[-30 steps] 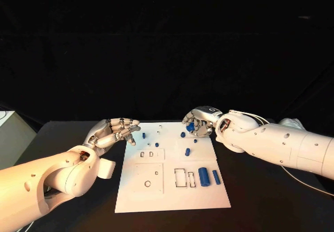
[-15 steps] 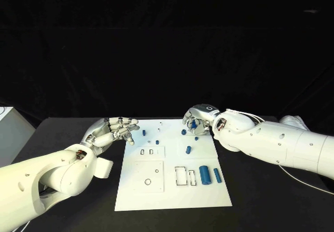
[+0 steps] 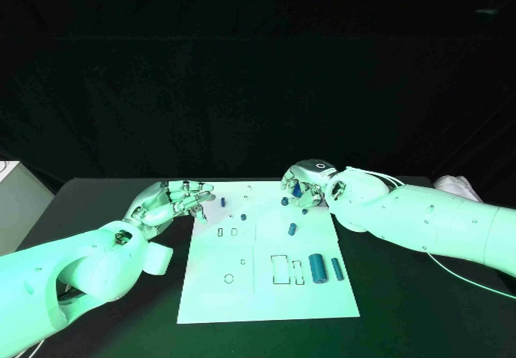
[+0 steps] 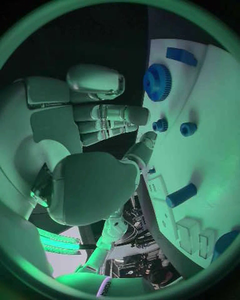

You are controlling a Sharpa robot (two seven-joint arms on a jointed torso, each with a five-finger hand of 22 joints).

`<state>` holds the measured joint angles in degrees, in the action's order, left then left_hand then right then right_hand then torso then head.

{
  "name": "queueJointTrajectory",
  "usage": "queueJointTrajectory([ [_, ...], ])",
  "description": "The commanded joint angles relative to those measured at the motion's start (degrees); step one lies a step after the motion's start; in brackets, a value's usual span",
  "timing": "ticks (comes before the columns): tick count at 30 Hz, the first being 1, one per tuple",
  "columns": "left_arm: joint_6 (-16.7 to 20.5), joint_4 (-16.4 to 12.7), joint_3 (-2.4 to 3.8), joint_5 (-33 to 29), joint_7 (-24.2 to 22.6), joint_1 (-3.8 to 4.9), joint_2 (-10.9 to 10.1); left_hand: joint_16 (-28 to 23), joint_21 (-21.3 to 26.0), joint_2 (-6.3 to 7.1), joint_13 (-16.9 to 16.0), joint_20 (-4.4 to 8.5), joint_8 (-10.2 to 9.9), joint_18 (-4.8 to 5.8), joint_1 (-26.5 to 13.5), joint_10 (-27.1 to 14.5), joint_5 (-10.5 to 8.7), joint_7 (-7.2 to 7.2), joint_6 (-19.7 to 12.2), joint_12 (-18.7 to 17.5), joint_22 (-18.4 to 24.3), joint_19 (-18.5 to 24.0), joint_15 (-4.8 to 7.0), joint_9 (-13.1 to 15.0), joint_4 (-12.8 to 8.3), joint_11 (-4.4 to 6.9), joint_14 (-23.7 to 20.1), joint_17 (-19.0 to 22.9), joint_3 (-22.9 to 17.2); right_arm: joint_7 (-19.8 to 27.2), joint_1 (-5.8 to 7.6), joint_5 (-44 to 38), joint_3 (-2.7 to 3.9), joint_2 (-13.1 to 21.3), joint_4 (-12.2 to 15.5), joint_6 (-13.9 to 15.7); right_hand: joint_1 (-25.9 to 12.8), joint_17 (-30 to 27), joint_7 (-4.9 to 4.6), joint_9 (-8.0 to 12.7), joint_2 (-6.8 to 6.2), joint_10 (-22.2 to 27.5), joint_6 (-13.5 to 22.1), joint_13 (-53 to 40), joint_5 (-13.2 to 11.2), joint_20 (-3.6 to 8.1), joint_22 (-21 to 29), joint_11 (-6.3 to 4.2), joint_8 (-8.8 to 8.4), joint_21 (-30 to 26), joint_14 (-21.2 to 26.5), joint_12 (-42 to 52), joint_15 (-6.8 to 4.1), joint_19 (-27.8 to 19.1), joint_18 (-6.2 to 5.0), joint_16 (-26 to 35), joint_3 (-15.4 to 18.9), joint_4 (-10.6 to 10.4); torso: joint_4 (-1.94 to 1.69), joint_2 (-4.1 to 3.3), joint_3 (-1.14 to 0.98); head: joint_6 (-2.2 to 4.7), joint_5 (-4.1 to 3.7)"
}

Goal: Assemble the parts on the task board

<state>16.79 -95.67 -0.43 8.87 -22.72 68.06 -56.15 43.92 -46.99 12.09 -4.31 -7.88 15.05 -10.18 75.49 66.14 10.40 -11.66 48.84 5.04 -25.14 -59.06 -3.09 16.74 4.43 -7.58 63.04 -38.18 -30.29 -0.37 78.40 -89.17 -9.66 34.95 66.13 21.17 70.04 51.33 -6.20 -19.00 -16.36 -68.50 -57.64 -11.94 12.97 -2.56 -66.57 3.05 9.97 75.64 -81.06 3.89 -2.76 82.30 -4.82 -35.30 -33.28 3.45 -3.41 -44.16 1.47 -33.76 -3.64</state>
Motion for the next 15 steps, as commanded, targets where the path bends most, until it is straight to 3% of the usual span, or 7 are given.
queueJointTrajectory([
  [1,-1.4,-0.3,0.03,0.3,0.1,0.15,-0.1,-0.4,0.0,-0.06,0.1,-0.16,-0.2,-0.25,-0.5,-0.3,-0.31,0.02,-0.5,-0.4,0.0,0.4,0.10,0.1,0.0,0.07,-0.3,0.1,-0.2,-1.0,0.04,-1.0,0.02,-0.2,-0.2,-2.5,-0.7,-0.3,-0.29,-0.4,0.16,0.9,-0.1,0.2,-0.5,-0.77,0.2,0.28,0.23,-0.4,0.1,-0.3,0.99,0.1,0.16,0.4,0.4,-0.4,-0.26,-0.42,0.11,-0.05,-0.28],
  [3,-1.4,-0.4,0.03,0.3,0.1,0.23,-0.2,-0.4,0.0,-0.06,0.1,-0.16,-0.2,-0.25,-0.5,-0.3,-0.31,0.02,-0.5,-0.4,0.0,0.4,0.10,0.1,0.0,0.07,-0.3,0.1,-0.2,-1.0,0.04,-1.0,0.02,-0.3,-0.4,-2.9,-0.5,-0.4,-0.46,-0.7,0.31,1.9,-0.3,0.4,-0.6,-1.43,0.2,0.85,0.33,-0.5,0.1,-0.3,1.75,0.1,0.19,0.7,1.0,-0.6,-0.33,-0.56,0.15,-0.04,-0.34],
  [9,-1.4,-0.7,0.03,0.3,0.2,0.42,-0.4,-0.4,0.0,-0.10,0.1,-0.19,-0.2,-0.25,-0.6,-0.4,-0.30,-0.01,-0.5,-0.4,0.1,0.4,0.06,0.1,0.1,0.04,-0.3,0.1,-0.2,-1.0,0.01,-0.9,-0.03,-0.9,-1.2,-3.3,-0.3,-0.5,-0.92,-1.1,0.80,2.6,-1.0,0.4,-0.4,-1.95,0.7,1.09,0.59,-0.9,0.2,-0.1,1.93,-0.1,0.05,1.0,1.5,-0.9,-0.49,-1.22,0.12,0.03,-0.38],
  [15,-1.3,-0.9,0.03,0.3,0.2,0.48,-0.5,-0.5,0.0,-0.14,0.1,-0.22,-0.3,-0.26,-0.7,-0.4,-0.30,-0.04,-0.5,-0.4,0.1,0.5,0.04,0.1,0.1,0.02,-0.3,0.1,-0.2,-1.2,0.00,-1.0,-0.05,-1.1,-1.8,-3.3,-0.1,-0.5,-1.05,-1.2,0.98,2.8,-1.1,0.4,-0.3,-2.06,0.6,1.15,0.64,-0.9,0.2,-0.1,1.98,-0.1,0.04,1.0,1.5,-0.9,-0.63,-1.76,0.23,0.03,-0.46],
])
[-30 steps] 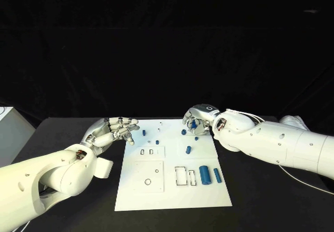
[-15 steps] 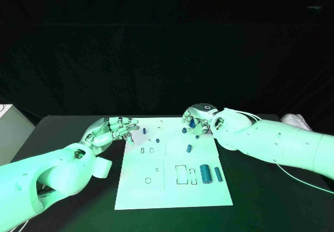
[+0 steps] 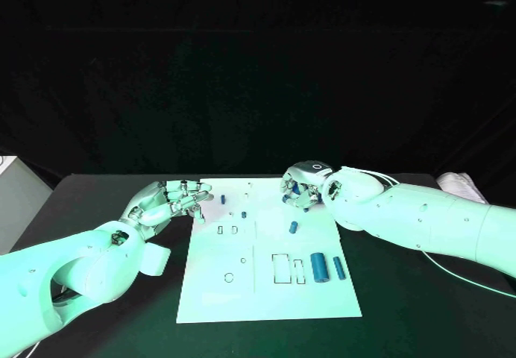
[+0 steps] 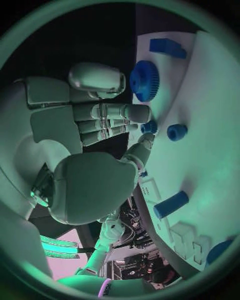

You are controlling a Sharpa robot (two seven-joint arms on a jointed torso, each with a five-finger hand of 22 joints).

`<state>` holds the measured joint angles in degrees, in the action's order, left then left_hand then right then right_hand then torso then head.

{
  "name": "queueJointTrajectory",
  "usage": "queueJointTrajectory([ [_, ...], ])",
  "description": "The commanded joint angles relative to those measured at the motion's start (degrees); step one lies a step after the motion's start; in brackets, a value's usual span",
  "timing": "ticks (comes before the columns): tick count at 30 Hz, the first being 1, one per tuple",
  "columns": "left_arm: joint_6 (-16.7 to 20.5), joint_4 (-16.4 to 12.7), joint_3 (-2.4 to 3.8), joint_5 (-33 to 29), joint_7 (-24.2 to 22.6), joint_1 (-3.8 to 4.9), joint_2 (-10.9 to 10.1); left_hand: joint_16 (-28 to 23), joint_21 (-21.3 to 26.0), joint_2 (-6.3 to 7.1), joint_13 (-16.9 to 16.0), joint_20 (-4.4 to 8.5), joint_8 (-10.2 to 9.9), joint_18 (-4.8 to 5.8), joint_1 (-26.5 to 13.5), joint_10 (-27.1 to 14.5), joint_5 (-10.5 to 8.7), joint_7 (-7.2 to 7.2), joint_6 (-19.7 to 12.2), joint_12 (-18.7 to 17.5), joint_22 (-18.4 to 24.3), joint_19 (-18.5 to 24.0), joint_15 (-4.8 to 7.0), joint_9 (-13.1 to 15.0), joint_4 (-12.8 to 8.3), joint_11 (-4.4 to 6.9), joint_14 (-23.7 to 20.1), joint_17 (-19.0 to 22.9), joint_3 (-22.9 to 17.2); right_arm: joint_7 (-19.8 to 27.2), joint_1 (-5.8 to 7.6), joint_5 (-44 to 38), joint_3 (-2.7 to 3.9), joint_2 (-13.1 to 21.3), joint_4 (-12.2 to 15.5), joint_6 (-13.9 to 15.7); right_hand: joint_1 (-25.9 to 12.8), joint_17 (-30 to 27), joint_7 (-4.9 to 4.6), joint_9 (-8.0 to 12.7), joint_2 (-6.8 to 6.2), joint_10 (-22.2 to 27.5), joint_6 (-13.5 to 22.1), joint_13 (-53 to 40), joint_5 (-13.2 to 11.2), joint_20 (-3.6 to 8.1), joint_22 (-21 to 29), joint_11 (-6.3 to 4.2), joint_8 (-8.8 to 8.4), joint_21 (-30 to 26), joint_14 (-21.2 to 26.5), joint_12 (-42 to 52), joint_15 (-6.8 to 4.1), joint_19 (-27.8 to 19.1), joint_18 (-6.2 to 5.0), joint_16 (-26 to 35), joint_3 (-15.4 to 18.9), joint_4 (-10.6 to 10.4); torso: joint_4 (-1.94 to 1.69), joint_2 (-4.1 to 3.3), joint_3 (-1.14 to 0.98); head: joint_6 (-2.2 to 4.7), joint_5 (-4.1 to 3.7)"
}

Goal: Assemble the parts on the task board

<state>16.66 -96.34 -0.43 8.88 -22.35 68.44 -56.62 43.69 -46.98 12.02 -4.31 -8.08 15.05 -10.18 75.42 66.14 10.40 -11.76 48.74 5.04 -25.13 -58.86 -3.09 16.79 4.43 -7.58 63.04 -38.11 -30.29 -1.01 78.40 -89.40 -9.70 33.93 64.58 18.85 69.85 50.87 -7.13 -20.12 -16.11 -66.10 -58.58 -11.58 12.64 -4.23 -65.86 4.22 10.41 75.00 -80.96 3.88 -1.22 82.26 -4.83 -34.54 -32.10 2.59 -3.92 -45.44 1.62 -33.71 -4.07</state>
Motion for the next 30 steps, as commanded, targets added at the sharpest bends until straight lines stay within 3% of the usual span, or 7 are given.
queueJointTrajectory([
  [1,-1.2,-0.2,0.03,0.3,-0.2,0.11,0.0,-0.3,0.0,-0.07,0.1,-0.01,-0.3,-0.25,-0.6,-0.4,-0.30,0.06,-0.4,-0.4,0.1,0.3,0.04,0.0,0.1,0.02,-0.3,0.0,-0.2,-0.6,0.00,-0.8,-0.01,-0.1,-0.3,-1.0,0.1,-0.1,-0.13,-0.1,0.74,0.4,-0.2,0.1,0.0,-0.40,-0.1,-0.02,0.20,-0.3,0.1,-0.1,0.44,-0.1,0.03,0.3,0.4,-0.1,-0.15,-0.56,0.11,-0.03,-0.08],
  [14,-1.3,0.0,0.03,0.3,0.0,0.13,0.0,-0.4,0.0,-0.12,0.1,-0.05,-0.3,-0.26,-0.7,-0.5,-0.29,0.01,-0.5,-0.4,0.1,0.3,0.00,0.1,0.2,-0.02,-0.3,0.1,-0.2,-0.4,0.01,-0.6,-0.01,0.0,-0.2,-0.3,0.9,-0.1,-0.28,-0.6,1.92,0.0,-1.0,0.0,0.8,-0.68,-0.6,0.08,0.44,0.0,0.0,0.5,0.53,0.1,0.04,0.4,-0.5,-0.4,-0.07,-0.93,0.09,-0.14,-0.15],
  [19,-1.4,0.1,0.03,0.3,0.1,0.13,0.0,-0.4,0.0,-0.16,0.1,-0.08,-0.3,-0.26,-0.7,-0.6,-0.28,-0.01,-0.6,-0.4,0.1,0.4,-0.02,0.1,0.2,-0.04,-0.3,0.1,-0.2,-0.1,0.01,-0.2,-0.01,0.0,0.3,0.1,1.6,0.5,0.21,-1.5,3.19,-2.1,-2.8,-0.5,1.3,-0.44,-1.9,-0.49,1.30,0.9,-0.5,1.5,0.12,0.6,0.25,-0.3,-2.1,-0.5,-0.15,-1.03,0.08,-0.13,-0.26],
  [21,-1.4,0.1,0.03,0.3,0.2,0.13,0.0,-0.4,0.0,-0.16,0.1,-0.08,-0.3,-0.26,-0.7,-0.6,-0.28,-0.01,-0.6,-0.4,0.1,0.4,-0.02,0.1,0.2,-0.04,-0.3,0.1,-0.2,0.0,0.01,0.1,-0.01,0.1,0.6,0.6,2.1,1.0,0.55,-2.0,3.94,-3.2,-3.6,-0.8,0.2,-0.21,-2.5,-0.85,1.80,1.2,-0.8,2.0,-0.21,0.8,0.34,-1.1,-2.9,-0.5,-0.15,-1.07,0.08,-0.08,-0.23],
  [30,-1.7,0.2,0.03,0.2,0.7,0.13,-0.1,-0.6,0.0,-0.25,0.1,-0.12,-0.3,-0.28,-0.7,-0.7,-0.26,-0.04,-0.6,-0.5,0.1,0.4,-0.05,0.1,0.2,-0.06,-0.4,0.2,-0.3,-0.4,0.02,1.2,0.03,0.4,1.7,2.6,1.9,1.8,0.56,-2.4,3.90,-4.1,-3.6,-1.1,-0.4,0.02,-2.9,-1.08,1.84,1.5,-1.1,2.4,-0.35,1.0,0.42,-2.1,-3.4,-0.5,-0.15,-1.20,0.11,0.41,-0.16],
])
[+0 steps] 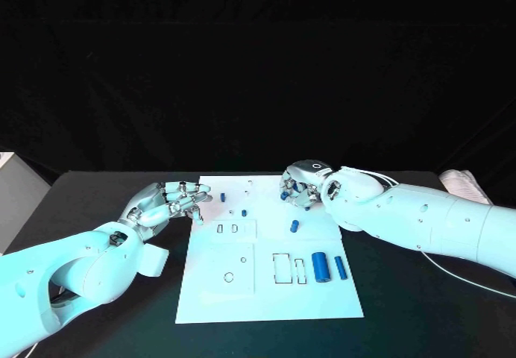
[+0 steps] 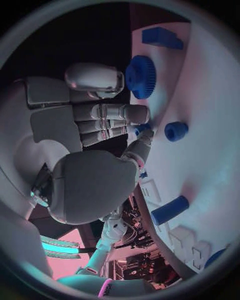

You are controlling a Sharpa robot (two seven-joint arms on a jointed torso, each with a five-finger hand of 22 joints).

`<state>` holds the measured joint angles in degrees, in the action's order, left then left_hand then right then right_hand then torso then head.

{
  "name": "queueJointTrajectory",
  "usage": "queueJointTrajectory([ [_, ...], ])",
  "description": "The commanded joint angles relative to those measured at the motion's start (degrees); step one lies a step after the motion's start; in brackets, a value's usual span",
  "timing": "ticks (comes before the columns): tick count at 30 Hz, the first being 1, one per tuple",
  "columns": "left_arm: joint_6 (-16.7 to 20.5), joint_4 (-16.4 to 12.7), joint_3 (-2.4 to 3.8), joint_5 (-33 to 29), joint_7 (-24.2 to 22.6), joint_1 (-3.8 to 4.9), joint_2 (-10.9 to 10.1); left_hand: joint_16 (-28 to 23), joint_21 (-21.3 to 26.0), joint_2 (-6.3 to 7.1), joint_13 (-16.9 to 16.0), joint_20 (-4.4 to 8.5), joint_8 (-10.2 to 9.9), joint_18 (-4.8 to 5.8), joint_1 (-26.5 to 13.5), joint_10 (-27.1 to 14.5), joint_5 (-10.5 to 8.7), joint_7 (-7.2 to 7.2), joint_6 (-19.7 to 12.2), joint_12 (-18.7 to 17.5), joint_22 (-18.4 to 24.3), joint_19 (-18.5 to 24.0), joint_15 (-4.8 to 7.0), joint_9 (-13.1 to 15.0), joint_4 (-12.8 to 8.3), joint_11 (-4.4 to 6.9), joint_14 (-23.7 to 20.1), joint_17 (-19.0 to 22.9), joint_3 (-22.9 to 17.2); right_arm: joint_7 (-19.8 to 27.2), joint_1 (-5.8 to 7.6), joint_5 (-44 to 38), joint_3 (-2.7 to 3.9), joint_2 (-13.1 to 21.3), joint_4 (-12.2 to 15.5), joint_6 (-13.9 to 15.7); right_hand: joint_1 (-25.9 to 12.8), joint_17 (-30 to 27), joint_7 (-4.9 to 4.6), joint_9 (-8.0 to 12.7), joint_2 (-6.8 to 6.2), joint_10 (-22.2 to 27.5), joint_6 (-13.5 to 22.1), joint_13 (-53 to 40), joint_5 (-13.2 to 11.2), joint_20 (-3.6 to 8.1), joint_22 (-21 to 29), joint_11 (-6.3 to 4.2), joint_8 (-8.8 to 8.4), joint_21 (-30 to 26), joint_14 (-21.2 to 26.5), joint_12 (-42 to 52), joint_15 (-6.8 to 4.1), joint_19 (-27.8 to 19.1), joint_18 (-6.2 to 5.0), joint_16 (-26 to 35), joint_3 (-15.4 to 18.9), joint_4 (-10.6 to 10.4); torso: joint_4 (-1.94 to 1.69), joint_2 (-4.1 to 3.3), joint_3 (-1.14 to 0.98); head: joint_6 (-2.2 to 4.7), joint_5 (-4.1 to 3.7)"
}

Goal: Assemble the parts on the task board

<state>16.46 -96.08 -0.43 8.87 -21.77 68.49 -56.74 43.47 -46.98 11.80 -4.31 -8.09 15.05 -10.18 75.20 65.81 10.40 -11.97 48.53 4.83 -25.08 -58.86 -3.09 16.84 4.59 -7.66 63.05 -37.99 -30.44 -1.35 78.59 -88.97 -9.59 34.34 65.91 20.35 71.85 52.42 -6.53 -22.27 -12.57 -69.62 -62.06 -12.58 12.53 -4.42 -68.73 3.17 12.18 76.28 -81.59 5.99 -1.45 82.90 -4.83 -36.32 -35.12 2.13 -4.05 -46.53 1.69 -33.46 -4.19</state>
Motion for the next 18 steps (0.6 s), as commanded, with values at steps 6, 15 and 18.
queueJointTrajectory([
  [6,-1.5,0.1,0.03,0.3,0.3,0.08,0.0,-0.5,0.0,0.00,0.1,-0.15,-0.4,-0.29,-0.3,-0.4,-0.27,0.14,-0.5,-0.3,0.1,0.5,-0.05,0.1,-0.1,-0.01,-0.4,0.1,-0.2,-1.5,-0.05,2.5,0.10,0.1,0.9,1.9,-0.3,0.6,0.15,-0.7,0.73,-1.0,-0.6,-0.4,0.0,0.32,-0.3,-0.21,0.36,0.3,-0.6,0.5,-0.25,0.5,0.46,-0.8,-0.7,-0.3,0.03,-0.14,0.06,0.29,-0.07],
  [15,-1.5,0.4,0.03,0.3,0.5,0.08,0.0,-0.7,0.0,-0.03,0.1,-0.18,-0.4,-0.31,0.0,-0.6,-0.28,0.07,-0.6,-0.3,0.1,0.6,-0.08,0.2,-0.4,-0.07,-0.5,0.2,-0.4,-3.7,0.61,5.5,0.54,-0.8,1.4,2.9,-1.1,0.9,0.24,-1.1,0.83,-1.1,-0.6,-0.6,0.6,0.41,-0.4,-0.26,0.48,0.4,-0.8,0.4,-0.30,0.5,0.48,-1.2,-0.6,-0.8,0.01,-0.22,0.06,0.56,0.11],
  [18,-1.4,0.5,0.03,0.3,0.4,0.08,0.0,-0.8,0.0,-0.05,0.1,-0.19,-0.4,-0.31,0.0,-0.6,-0.28,0.05,-0.7,-0.3,0.1,0.6,-0.09,0.2,-0.4,-0.08,-0.6,0.2,-0.4,-4.6,0.86,5.6,0.69,-1.8,0.9,3.4,-1.2,0.9,0.24,-1.1,0.84,-1.1,-0.6,-0.6,0.7,0.42,-0.4,-0.25,0.48,0.4,-0.8,0.4,-0.30,0.5,0.48,-1.2,-0.6,-0.9,-0.10,-0.27,0.04,0.62,0.13],
])
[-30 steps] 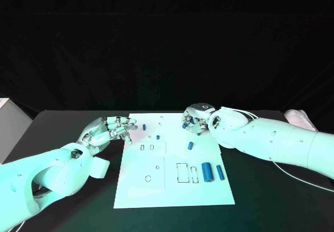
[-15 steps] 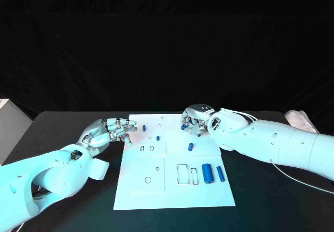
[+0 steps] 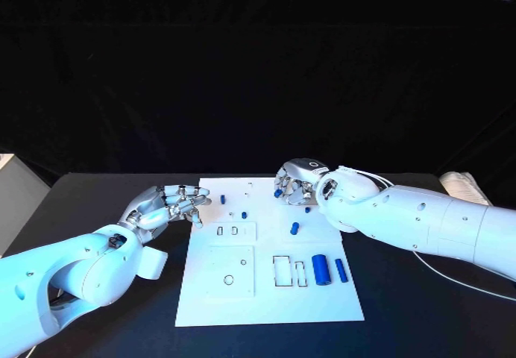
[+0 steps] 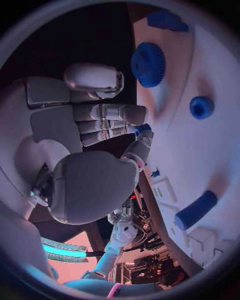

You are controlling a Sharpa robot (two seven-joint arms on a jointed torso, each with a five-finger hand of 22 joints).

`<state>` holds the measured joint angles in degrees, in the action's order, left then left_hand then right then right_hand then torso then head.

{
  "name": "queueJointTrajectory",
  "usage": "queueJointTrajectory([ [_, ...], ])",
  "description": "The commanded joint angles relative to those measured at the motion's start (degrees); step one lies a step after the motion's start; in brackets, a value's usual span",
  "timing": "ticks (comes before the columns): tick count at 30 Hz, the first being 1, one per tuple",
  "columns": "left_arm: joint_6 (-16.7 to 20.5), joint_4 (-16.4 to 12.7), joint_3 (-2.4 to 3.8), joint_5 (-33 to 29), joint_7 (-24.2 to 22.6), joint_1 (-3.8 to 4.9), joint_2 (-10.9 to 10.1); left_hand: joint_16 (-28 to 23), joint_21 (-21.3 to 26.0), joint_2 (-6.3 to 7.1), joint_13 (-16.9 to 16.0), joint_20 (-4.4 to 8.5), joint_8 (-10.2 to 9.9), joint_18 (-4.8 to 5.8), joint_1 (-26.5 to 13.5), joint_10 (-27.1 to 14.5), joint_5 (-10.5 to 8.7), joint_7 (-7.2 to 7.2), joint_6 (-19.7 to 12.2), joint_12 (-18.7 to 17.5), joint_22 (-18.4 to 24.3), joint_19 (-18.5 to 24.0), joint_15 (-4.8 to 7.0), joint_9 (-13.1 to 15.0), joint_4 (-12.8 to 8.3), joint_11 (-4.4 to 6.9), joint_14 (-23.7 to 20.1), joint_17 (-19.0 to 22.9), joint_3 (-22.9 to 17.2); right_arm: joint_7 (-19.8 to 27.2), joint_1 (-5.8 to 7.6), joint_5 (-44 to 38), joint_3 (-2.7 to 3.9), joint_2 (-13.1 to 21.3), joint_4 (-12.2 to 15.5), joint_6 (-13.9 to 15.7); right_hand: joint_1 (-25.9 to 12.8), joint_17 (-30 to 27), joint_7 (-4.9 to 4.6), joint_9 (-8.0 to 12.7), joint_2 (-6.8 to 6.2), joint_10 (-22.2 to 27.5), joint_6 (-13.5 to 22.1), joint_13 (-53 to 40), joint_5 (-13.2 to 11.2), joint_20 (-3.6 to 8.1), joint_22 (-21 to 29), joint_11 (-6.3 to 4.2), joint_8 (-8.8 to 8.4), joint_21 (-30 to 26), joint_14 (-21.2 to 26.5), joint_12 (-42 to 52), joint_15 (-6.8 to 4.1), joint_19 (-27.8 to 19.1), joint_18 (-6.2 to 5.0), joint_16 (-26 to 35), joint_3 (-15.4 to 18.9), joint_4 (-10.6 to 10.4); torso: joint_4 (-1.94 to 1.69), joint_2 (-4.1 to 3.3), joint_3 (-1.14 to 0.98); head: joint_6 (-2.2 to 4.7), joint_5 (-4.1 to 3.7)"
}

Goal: Assemble the parts on the task board

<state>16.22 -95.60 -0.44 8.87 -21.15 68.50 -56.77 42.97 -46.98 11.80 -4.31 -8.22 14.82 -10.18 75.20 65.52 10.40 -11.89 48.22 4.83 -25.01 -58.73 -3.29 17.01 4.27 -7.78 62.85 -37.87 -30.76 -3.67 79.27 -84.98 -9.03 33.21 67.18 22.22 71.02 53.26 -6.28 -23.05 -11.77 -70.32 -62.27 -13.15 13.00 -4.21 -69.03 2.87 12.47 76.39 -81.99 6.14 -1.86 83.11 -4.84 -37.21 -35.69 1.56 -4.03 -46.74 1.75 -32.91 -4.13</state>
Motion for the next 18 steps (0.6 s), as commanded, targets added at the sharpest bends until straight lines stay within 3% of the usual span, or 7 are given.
queueJointTrajectory([
  [1,-1.2,0.0,0.03,0.3,-0.2,0.08,0.1,-0.3,0.0,-0.05,0.1,-0.05,-0.2,-0.31,0.0,-0.3,-0.28,-0.03,-0.3,-0.3,0.0,0.5,0.11,0.0,-0.1,0.04,-0.4,0.1,-0.1,-2.5,0.23,1.6,0.17,-1.0,-0.6,1.7,-0.4,0.1,-0.01,-0.4,0.04,-0.4,-0.4,-0.1,0.3,0.22,0.0,0.05,0.19,0.2,-0.4,0.2,0.11,0.3,0.48,-0.4,0.0,-0.4,-0.16,-0.08,-0.02,0.10,0.05],
  [12,-1.1,-0.4,0.03,0.3,-0.3,0.08,0.1,-0.4,0.0,-0.06,0.1,-0.06,-0.2,-0.32,0.1,-0.3,-0.28,-0.05,-0.4,-0.3,0.1,0.6,0.10,0.1,-0.2,0.02,-0.4,0.1,-0.2,-3.2,0.90,1.2,0.80,-4.3,-3.6,2.7,-0.5,0.0,-0.05,-0.4,0.06,-0.3,-0.3,-0.1,0.4,0.22,0.1,0.08,0.14,0.2,-0.4,0.1,0.12,0.3,0.46,-0.4,0.0,-0.5,-0.25,-0.24,0.03,0.16,0.58],
  [15,-1.1,-0.5,0.03,0.3,-0.4,0.08,0.2,-0.4,0.0,-0.06,0.1,-0.06,-0.2,-0.32,0.1,-0.3,-0.28,-0.05,-0.4,-0.3,0.1,0.6,0.10,0.1,-0.2,0.02,-0.4,0.1,-0.2,-3.1,0.99,1.2,0.90,-5.7,-5.2,2.7,-0.6,0.1,-0.09,-0.5,0.01,-0.1,-0.1,-0.1,0.4,0.22,0.1,0.11,0.08,0.2,-0.4,0.1,0.13,0.3,0.46,-0.4,-0.1,-0.5,-0.45,-0.30,0.23,0.30,0.44],
  [18,-1.1,-0.5,0.04,0.3,-0.4,0.09,0.4,-0.4,0.0,-0.06,0.1,-0.06,-0.2,-0.32,0.1,-0.3,-0.28,-0.05,-0.4,-0.3,0.1,0.6,0.10,0.1,-0.2,0.02,-0.4,0.1,-0.2,-3.0,1.03,1.2,0.94,-6.8,-6.7,2.7,-0.7,-0.1,-0.17,-0.5,-0.05,0.0,0.0,-0.1,0.5,0.21,0.2,0.17,0.01,0.1,-0.3,0.0,0.17,0.3,0.44,-0.1,-0.1,-0.6,-0.50,-0.37,0.25,0.23,0.52],
])
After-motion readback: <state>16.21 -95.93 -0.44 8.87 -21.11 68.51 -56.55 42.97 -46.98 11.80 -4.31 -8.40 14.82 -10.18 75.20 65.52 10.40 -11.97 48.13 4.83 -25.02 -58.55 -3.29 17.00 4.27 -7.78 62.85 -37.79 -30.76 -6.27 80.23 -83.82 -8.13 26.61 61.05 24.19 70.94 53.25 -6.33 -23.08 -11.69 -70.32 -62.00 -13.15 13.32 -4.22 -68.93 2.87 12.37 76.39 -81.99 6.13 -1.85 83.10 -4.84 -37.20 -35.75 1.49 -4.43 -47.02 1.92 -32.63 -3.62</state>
